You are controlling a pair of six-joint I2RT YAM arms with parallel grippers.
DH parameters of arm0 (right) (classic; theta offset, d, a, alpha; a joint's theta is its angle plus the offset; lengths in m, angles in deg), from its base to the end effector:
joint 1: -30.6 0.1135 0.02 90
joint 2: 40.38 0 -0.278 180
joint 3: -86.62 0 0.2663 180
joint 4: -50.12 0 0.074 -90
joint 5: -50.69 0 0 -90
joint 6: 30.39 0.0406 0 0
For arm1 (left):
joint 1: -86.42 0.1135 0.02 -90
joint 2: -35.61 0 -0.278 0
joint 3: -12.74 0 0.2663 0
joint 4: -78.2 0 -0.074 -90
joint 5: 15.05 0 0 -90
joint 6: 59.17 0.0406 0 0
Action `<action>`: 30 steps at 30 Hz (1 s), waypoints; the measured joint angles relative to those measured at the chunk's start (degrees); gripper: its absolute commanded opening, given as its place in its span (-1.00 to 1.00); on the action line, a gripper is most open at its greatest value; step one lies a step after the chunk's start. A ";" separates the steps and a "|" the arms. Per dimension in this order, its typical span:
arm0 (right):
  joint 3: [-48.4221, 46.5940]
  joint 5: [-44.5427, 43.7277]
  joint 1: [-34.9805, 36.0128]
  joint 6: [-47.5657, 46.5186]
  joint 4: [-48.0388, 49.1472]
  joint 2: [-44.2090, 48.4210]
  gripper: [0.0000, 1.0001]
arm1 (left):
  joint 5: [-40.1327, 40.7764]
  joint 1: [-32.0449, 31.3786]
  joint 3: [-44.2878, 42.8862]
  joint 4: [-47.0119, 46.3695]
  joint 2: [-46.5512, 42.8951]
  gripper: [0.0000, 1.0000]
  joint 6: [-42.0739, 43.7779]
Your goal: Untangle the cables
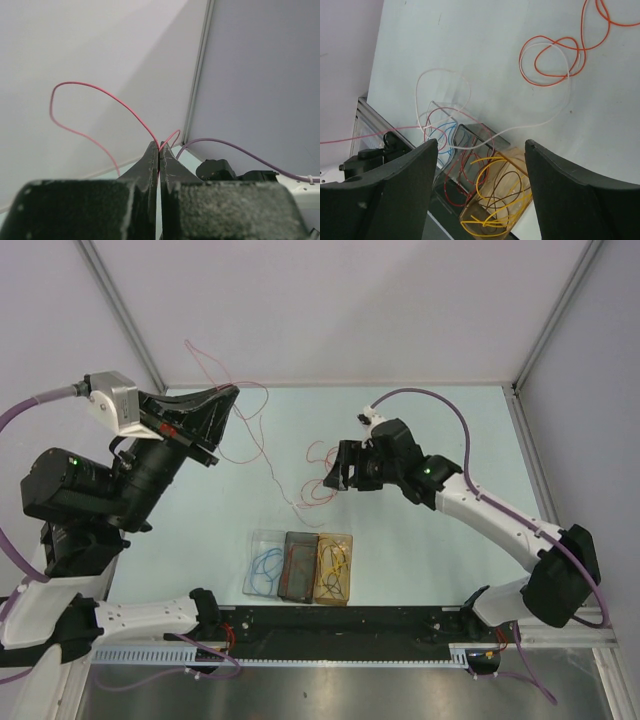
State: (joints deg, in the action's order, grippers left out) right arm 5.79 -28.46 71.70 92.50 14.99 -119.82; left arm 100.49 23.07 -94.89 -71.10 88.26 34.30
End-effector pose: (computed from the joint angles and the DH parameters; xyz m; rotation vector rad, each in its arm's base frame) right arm 0.2436 0.2227 0.3300 -0.2814 2.2879 0.9152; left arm 0.0627 -0.0860 0.5981 0.2958 1.1800 -0.6615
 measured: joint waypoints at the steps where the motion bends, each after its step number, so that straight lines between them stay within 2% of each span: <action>1: 0.00 0.13 0.00 0.13 0.70 -0.76 0.49 | 0.11 0.00 -0.11 -0.04 0.09 -1.00 0.07; 12: 0.00 6.23 -2.12 4.46 8.74 -12.26 0.43 | 0.81 0.00 -0.22 -0.48 -0.24 -0.99 0.61; 24: 0.09 12.61 -2.51 11.34 19.15 -18.12 0.35 | 0.81 0.00 0.87 -2.29 -1.44 -0.99 0.66; 30: 0.09 14.29 -1.33 13.94 22.43 -20.11 0.15 | 0.81 0.00 1.68 -2.43 -1.42 -0.99 0.74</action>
State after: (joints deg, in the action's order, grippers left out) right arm 5.88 -14.16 70.37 106.44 37.42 -139.92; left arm 101.30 23.07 -93.20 -73.53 86.84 35.04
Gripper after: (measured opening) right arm 0.629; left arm 0.009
